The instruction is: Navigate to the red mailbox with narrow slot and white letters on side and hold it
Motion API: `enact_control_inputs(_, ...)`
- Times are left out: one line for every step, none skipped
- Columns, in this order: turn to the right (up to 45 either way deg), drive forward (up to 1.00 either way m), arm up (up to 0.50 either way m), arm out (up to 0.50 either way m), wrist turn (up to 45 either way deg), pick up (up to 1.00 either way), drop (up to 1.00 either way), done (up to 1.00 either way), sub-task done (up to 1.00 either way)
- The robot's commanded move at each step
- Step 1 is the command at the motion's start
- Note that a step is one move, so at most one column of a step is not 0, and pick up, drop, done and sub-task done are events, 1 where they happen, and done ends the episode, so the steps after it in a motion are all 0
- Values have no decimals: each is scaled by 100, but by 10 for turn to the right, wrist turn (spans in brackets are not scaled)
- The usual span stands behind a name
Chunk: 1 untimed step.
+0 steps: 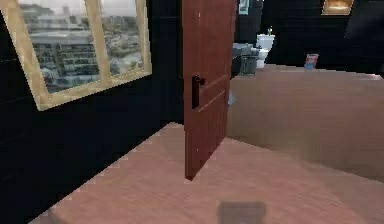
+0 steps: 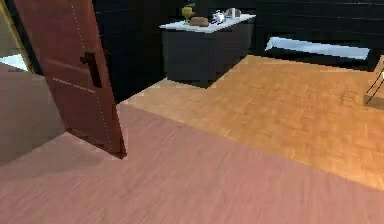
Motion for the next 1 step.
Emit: enact_control_inputs(300, 0, 0, 0, 0, 0, 0, 0, 0)
